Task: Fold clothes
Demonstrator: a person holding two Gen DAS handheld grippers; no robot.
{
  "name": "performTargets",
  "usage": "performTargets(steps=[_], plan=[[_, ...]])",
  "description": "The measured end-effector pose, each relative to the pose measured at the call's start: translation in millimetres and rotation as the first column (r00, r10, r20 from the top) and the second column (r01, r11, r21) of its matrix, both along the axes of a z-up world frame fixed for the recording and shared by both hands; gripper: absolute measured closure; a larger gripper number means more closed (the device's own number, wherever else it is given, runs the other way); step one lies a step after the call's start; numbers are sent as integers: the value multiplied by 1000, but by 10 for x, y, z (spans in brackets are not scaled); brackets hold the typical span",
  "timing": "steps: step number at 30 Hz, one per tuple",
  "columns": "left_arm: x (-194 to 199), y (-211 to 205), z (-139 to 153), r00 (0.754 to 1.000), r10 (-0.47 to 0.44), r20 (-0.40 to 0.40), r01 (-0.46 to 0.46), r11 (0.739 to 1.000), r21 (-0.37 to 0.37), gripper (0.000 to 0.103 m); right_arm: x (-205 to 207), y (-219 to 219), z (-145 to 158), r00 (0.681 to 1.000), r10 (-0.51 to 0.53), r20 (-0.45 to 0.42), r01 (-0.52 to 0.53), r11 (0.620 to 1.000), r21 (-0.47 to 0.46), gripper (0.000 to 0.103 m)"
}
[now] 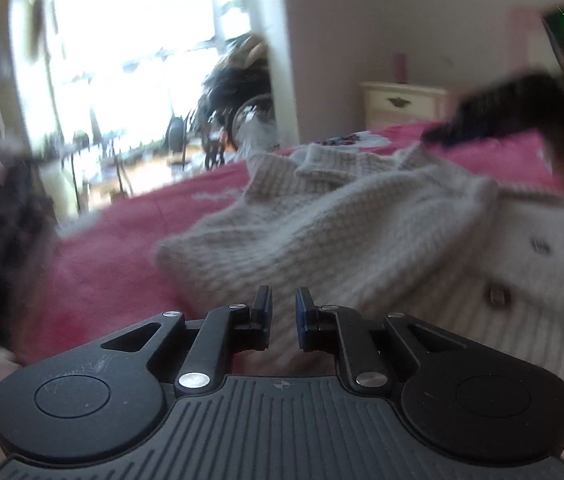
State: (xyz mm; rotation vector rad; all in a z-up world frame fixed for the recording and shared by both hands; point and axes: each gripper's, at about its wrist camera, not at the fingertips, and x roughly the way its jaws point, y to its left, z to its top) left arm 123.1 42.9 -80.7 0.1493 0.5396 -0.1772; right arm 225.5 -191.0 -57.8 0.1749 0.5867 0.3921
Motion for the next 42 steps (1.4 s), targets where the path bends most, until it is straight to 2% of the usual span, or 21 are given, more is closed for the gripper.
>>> performTargets(steps=[2,3,4,6,9,11,13,14,16,17,18,19,21,23,26,28,31,33,36,39,42], plan=[[119,-90,-241,998,29,-55,-27,999,33,89,93,213,-297,998,10,-63,-18,992,-128,73],[101,-102,-328,998,35,-48,-33,998,46,89,157,289,-510,993,0,-116,-24,978,-209,73],[82,-110,-385,998,37,-41,-34,998,58,89,166,319,-664,993,-2,-115,-28,967,-252,72],[43,-89,-313,999,18,-28,-16,998,65,89,129,366,-604,996,15,-82,-37,960,-276,72],[57,60,-161,999,33,-4,-33,999,-17,87,110,452,-357,996,52,-72,-69,959,-274,71],[121,79,-126,998,60,33,-59,998,-23,82,98,543,-264,993,109,-35,-115,955,-275,71],[218,46,-232,997,73,-8,-73,997,-12,80,213,647,-290,989,140,-45,-147,951,-272,72],[255,29,-308,996,84,-36,-84,996,-5,80,301,680,-353,990,128,-58,-139,950,-279,72],[172,16,-399,997,78,0,-78,997,17,80,508,608,-553,995,44,-89,-70,946,-317,72],[129,-4,-417,998,67,19,-68,997,39,80,589,532,-607,995,-2,-102,-29,952,-305,72],[104,-7,-429,998,64,30,-65,997,49,80,640,437,-602,993,-41,-114,11,967,-256,74],[82,-5,-436,997,62,38,-64,996,55,79,663,375,-572,989,-96,-115,67,969,-238,85],[64,43,-393,997,73,40,-74,997,23,79,596,338,-439,985,-155,-82,134,965,-224,81],[65,106,-296,994,92,53,-91,996,-23,78,494,393,-334,996,-69,-62,59,987,-149,81],[131,194,-98,988,123,95,-112,987,-117,75,370,666,-263,996,94,-13,-95,981,-166,81],[352,227,-22,989,134,66,-120,976,-182,71,400,772,-323,992,124,-22,-126,976,-177,82],[888,235,-135,979,191,-66,-200,961,-193,72,494,804,-562,995,82,-62,-93,976,-197,82],[1200,346,-268,945,293,-145,-315,934,-169,72,428,814,-681,996,81,-43,-89,969,-232,83],[1409,624,-373,918,342,-202,-385,891,-242,73,314,810,-652,996,82,-42,-90,961,-261,82],[1415,698,-418,923,336,-189,-377,889,-259,73,134,761,-515,994,112,-2,-108,959,-261,82],[1392,695,-480,928,336,-158,-367,895,-252,73,-26,742,-704,986,166,-21,-163,922,-350,82]])
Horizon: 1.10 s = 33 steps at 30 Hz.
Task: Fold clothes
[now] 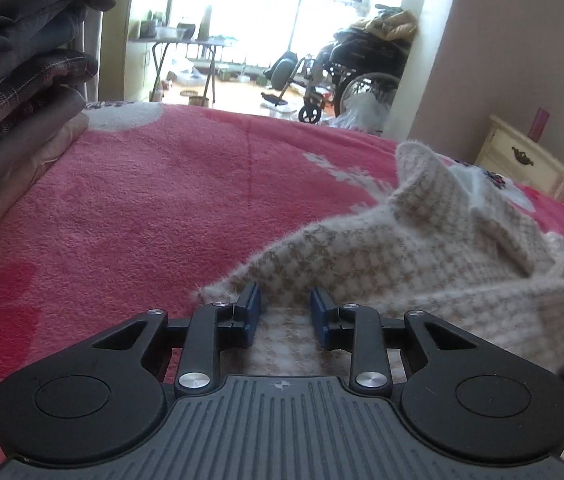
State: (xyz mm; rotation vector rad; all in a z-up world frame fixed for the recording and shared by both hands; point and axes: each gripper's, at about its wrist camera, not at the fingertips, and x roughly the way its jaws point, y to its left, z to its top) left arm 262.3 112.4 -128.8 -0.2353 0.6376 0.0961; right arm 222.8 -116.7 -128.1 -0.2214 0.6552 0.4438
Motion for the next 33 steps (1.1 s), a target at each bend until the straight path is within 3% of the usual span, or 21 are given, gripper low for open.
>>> performTargets(steps=[2,5,8,11,13,16,22,28,33], plan=[[1,-4,-9,1000,0,6,0,1000,0,73,-88,-59,-50,1000,5,29,-5,1000,-6,82],[16,51,-16,1000,0,18,0,1000,-30,73,-99,1,128,999,-40,-7,40,998,42,78],[14,33,-8,1000,-2,21,2,1000,-18,73,-332,219,248,996,74,46,-78,993,87,78],[42,17,-10,1000,-6,20,6,1000,-13,74,-444,439,-30,990,139,-13,-139,990,-1,78],[21,32,35,1000,-7,10,7,1000,-24,74,-445,390,-133,995,95,-16,-94,994,57,77],[-107,82,172,1000,13,13,-12,997,-72,70,-395,305,6,997,28,-75,-17,989,144,77],[-328,17,347,996,27,86,-25,999,-25,68,-415,-61,326,993,-108,-45,116,966,233,77],[-124,-145,479,994,6,109,-2,999,-36,68,132,-196,555,983,-183,17,174,958,226,77],[476,-258,533,996,-66,63,76,982,-175,67,966,-338,493,967,-246,-70,255,907,334,81]])
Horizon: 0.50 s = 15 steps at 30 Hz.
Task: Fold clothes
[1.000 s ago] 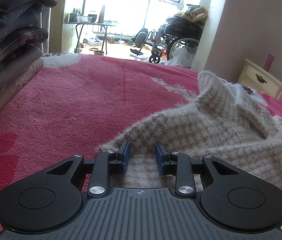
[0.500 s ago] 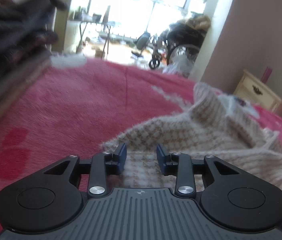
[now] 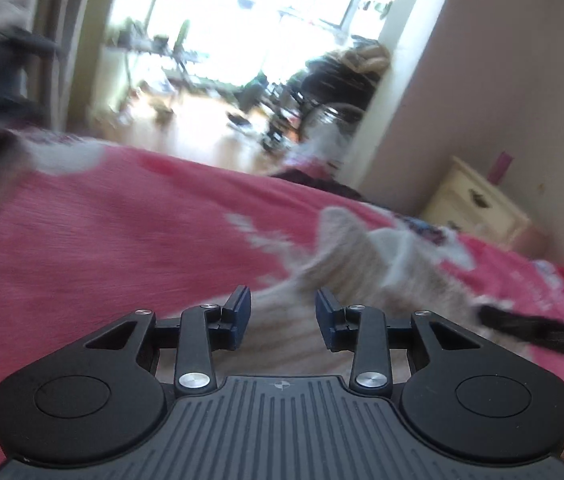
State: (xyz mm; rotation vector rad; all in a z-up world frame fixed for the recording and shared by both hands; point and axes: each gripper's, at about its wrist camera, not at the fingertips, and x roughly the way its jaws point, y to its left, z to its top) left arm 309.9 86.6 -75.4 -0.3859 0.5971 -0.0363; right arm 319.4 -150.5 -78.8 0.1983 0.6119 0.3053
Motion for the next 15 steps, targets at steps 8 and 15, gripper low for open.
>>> performTargets(steps=[8,15], plan=[[1155,-164,-232,977,-162,-136,164,986,2,61,721,58,-685,991,1,-137,9,997,70,83],[1628,-183,-402,962,-217,-164,195,971,-141,48,681,-59,-811,993,2,-115,16,989,149,83]])
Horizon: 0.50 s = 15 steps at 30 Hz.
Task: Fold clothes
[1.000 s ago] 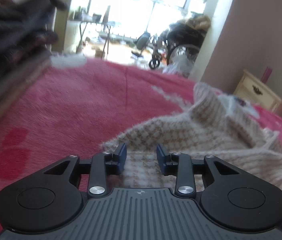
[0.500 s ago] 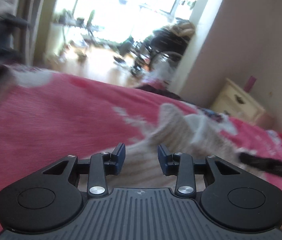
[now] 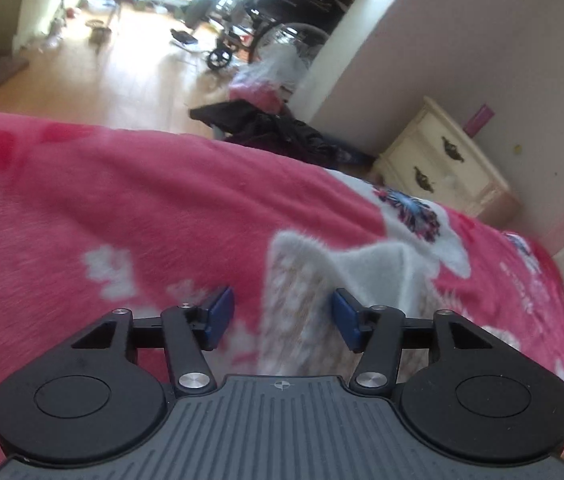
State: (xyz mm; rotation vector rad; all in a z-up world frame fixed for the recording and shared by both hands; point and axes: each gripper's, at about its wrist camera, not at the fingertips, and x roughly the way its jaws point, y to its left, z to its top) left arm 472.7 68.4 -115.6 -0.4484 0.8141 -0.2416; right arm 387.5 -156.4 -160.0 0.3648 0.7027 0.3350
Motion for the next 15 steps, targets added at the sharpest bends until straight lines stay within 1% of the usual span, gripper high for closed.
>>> performTargets(steps=[2,3,4,5,7,8,10,11,13,14,15], plan=[[75,-38,-18,1000,-5,-2,5,1000,-14,49,-5,3,-18,1000,-1,9,1,1000,-4,83],[109,-58,-24,1000,-4,-1,4,1000,-20,53,-8,0,-28,1000,-1,12,1,1000,-4,83],[140,-77,-30,1000,-1,1,1,1000,-23,59,-6,-10,-27,1000,-1,14,1,1000,0,83],[158,-99,-35,1000,7,1,-7,1000,-16,72,-3,-18,-21,1000,-1,15,1,1000,4,83],[144,-143,0,1000,20,21,-20,1000,2,89,-4,-18,-21,1000,-1,16,1,1000,6,84],[94,-163,39,999,11,48,-12,1000,11,91,-6,-17,-21,1000,-1,16,1,1000,5,84],[-52,-224,154,991,-27,134,21,999,44,95,-9,-11,-21,1000,-1,15,1,1000,3,84],[-138,-251,219,983,-57,176,49,998,49,95,0,-10,-24,1000,-1,12,1,1000,1,84],[-384,-342,368,955,-144,259,126,988,87,95,8,-7,-22,1000,-1,9,1,1000,-1,84],[-519,-411,432,932,-207,297,175,976,132,95,8,-10,-22,1000,-1,6,1,1000,2,84],[-684,-502,483,898,-289,331,231,952,203,95,9,-18,-23,1000,-2,3,2,1000,9,84]])
